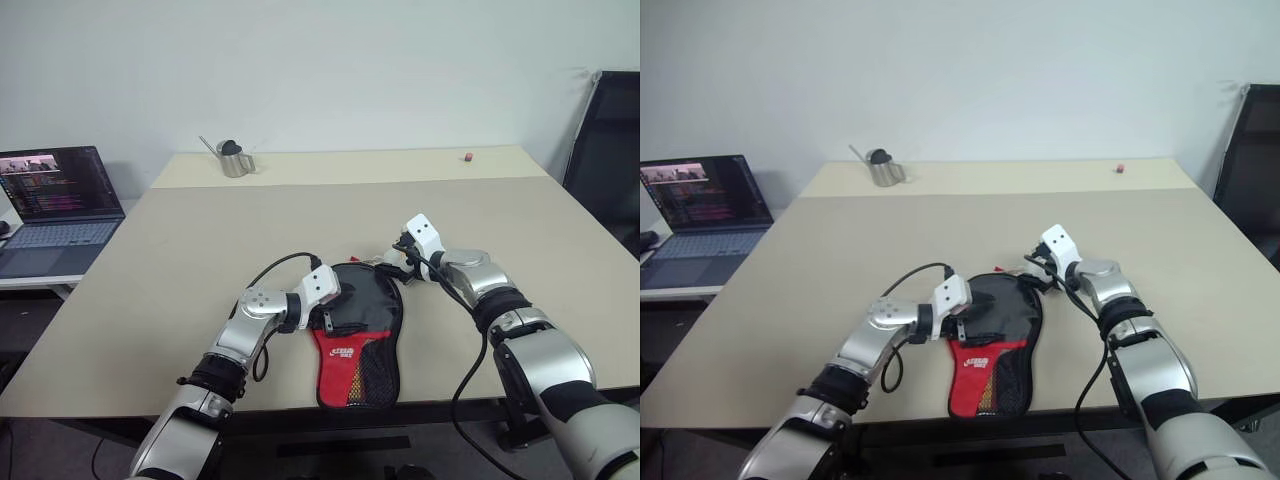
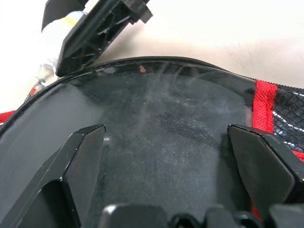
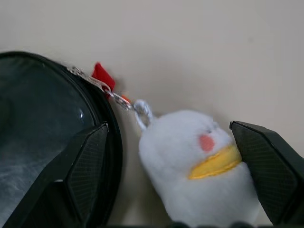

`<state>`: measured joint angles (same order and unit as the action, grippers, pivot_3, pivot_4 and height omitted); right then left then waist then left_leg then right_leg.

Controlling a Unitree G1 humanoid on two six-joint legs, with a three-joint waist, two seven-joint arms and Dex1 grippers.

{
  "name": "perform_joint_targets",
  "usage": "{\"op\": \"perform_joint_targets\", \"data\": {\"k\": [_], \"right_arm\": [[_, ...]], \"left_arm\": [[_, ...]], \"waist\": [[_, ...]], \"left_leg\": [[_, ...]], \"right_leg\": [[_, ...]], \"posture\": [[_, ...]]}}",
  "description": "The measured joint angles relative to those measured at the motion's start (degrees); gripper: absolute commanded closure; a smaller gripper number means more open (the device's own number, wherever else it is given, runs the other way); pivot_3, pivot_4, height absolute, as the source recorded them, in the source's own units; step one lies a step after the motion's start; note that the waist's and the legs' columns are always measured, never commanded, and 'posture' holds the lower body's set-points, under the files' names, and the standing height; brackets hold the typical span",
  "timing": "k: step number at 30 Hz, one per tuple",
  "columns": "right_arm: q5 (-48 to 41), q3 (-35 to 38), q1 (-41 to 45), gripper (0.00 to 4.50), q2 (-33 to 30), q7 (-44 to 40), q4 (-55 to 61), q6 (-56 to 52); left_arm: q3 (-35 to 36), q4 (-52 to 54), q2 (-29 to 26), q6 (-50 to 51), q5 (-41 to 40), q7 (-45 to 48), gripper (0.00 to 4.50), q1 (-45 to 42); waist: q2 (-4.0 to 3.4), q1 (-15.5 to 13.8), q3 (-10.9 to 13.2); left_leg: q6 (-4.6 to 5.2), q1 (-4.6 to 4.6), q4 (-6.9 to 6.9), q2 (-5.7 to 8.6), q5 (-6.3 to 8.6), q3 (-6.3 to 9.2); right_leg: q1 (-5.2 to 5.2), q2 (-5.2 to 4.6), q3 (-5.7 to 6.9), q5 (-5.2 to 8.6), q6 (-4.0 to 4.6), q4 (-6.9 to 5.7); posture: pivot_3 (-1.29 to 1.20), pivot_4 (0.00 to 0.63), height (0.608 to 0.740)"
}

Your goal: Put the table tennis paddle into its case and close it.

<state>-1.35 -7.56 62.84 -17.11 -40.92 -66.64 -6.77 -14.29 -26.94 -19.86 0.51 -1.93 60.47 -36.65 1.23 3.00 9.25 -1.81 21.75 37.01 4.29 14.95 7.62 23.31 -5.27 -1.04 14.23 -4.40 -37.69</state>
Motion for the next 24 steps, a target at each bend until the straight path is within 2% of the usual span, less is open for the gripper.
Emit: {"op": "perform_joint_targets", "data": {"k": [2, 9, 13, 17, 19, 24], "right_arm": [[0.6, 0.0, 0.3, 0.94, 0.0, 0.4, -0.4, 0.6], [3.6, -0.2, 0.5, 3.39, 0.0, 1.7, -0.8, 3.1], [6.1, -1.3, 0.4, 4.34, 0.0, 2.2, -0.7, 5.0], [7.4, -2.3, -0.5, 4.44, 0.2, 1.1, -0.2, 6.6], [7.4, -2.4, -0.7, 4.44, 0.3, 0.9, -0.2, 6.7], [7.4, -2.5, -0.9, 4.45, 0.5, 1.1, -0.2, 7.1]], "left_arm": [[-0.1, -0.5, 0.0, -0.4, 0.1, 0.2, 0.00, -0.2], [-1.2, -4.0, 0.0, -2.4, 0.3, 1.3, 0.00, -2.2], [-1.3, -7.3, 0.5, -4.0, 0.3, 1.6, 0.00, -3.4], [-1.4, -10.0, 0.9, -5.8, 0.4, 1.5, 0.00, -4.1], [-1.4, -10.9, 1.0, -6.1, 0.5, 1.5, 0.00, -4.2], [-1.5, -11.1, 1.0, -6.6, 0.5, 1.5, 0.00, -4.2]], "waist": [[-0.02, 0.1, 0.0], [-0.09, 0.1, -0.1], [-0.17, 0.1, -0.1], [-0.23, 0.0, -0.2], [-0.24, 0.0, -0.2], [-0.26, 0.1, -0.2]], "left_leg": [[0.00, -0.01, 0.00, 0.00, 0.00, 0.01], [-0.01, -0.05, 0.01, 0.01, -0.01, 0.01], [-0.01, -0.13, 0.01, 0.02, -0.01, 0.03], [0.00, -0.48, -0.01, 0.02, -0.01, 0.03], [0.01, -0.96, -0.10, 0.01, 0.01, 0.06], [0.01, -1.02, -0.07, 0.00, 0.01, 0.08]], "right_leg": [[0.00, 0.00, 0.00, 0.00, 0.00, -0.02], [-0.03, 0.00, 0.01, 0.00, 0.01, -0.07], [-0.10, 0.00, 0.02, -0.01, 0.01, -0.10], [-0.47, 0.00, 0.02, -0.01, 0.01, -0.10], [-1.00, 0.02, 0.05, 0.01, 0.00, 0.01], [-1.06, 0.02, 0.06, 0.01, 0.01, -0.01]], "posture": [[0.00, 0.150, 0.740], [0.00, 0.150, 0.740], [0.00, 0.150, 0.740], [0.00, 0.150, 0.740], [0.00, 0.150, 0.740], [0.00, 0.150, 0.740]]}}
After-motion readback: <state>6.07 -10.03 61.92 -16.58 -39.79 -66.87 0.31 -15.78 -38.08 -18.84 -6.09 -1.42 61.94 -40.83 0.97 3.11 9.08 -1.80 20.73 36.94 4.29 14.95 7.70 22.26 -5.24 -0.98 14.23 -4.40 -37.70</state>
